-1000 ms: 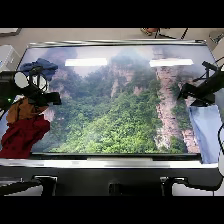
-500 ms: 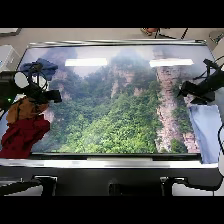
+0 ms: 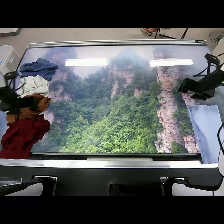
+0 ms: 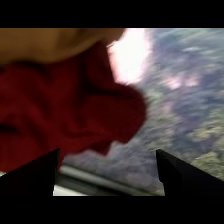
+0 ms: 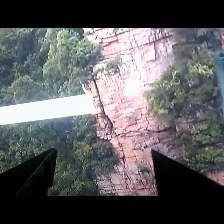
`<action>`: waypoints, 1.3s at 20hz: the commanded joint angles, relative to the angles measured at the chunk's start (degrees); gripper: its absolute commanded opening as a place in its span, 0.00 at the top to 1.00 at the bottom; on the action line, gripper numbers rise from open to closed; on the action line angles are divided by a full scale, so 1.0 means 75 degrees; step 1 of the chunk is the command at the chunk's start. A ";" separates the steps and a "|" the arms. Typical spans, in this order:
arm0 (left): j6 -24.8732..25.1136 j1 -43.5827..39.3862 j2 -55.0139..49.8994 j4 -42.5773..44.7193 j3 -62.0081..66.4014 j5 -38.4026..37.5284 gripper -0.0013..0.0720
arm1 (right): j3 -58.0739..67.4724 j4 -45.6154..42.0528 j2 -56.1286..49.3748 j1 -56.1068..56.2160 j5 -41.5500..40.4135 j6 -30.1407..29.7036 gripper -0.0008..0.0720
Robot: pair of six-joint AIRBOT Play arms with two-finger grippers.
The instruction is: Fold the clothes and pants, and hang the long-sleeved shirts on hangers.
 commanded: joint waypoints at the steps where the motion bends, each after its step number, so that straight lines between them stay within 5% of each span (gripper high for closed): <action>1: -0.0256 0.1492 0.1026 -0.0458 -0.1731 0.0673 0.01 | -0.0073 0.0198 -0.0017 0.0009 0.0420 -0.0181 0.07; 9: 0.0694 0.3276 0.1209 -0.1705 -0.4068 0.3748 0.01 | -0.0073 0.0350 -0.0015 0.0009 0.1871 -0.0052 0.07; 19: 0.1262 0.3617 0.0085 -0.1778 -0.4068 0.3876 0.02 | -0.0073 0.0810 -0.0009 0.0009 0.2366 0.0487 0.07; 20: 0.1265 0.3617 0.0082 -0.1778 -0.4062 0.3826 0.34 | -0.0073 0.0816 -0.0009 0.0009 0.2404 0.0487 0.07; 21: 0.1268 0.3620 0.0093 -0.1778 -0.4048 0.3704 0.77 | -0.0073 0.0816 -0.0009 0.0009 0.2422 0.0484 0.07; 22: 0.1341 0.3617 0.0122 -0.1786 -0.4001 0.3535 0.94 | -0.0073 0.0816 -0.0009 0.0009 0.2419 0.0484 0.07; 26: 0.1373 0.3614 0.1008 -0.1813 -0.2990 0.2964 0.95 | -0.0073 0.0801 -0.0009 0.0009 0.2317 0.0455 0.07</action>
